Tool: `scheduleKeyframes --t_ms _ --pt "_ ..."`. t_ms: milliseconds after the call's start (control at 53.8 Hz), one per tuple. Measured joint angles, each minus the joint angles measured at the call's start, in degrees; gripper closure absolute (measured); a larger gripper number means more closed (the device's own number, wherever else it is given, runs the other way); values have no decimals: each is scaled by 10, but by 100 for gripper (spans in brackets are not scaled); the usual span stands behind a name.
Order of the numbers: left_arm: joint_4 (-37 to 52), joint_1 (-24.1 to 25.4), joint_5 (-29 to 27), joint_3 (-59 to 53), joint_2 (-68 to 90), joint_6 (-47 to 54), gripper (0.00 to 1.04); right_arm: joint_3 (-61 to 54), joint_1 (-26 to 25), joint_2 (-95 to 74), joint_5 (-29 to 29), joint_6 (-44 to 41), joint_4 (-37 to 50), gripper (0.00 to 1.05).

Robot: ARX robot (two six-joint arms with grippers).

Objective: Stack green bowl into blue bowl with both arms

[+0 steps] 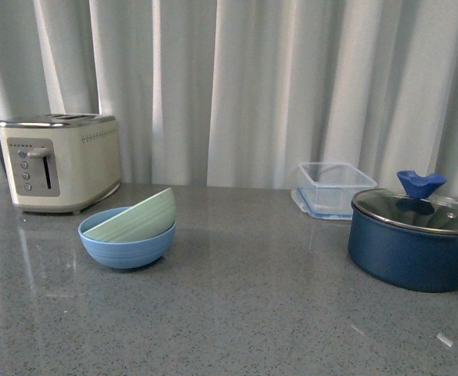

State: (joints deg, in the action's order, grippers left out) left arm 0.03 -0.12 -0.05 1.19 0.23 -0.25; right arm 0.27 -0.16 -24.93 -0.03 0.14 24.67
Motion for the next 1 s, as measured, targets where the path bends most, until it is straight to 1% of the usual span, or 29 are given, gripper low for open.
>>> scheduleKeyframes --t_ms 353,724,780,817,1003 --pt "0 0 0 0 0 0 7 0 0 89 0 0 -85 104" --pt "0 0 0 0 0 0 7 0 0 151 0 0 -146 104" --pt "0 0 0 0 0 0 7 0 0 202 -1 0 -215 104" --pt "0 0 0 0 0 0 7 0 0 222 0 0 -238 104" --pt "0 0 0 0 0 0 7 0 0 247 0 0 -246 104"
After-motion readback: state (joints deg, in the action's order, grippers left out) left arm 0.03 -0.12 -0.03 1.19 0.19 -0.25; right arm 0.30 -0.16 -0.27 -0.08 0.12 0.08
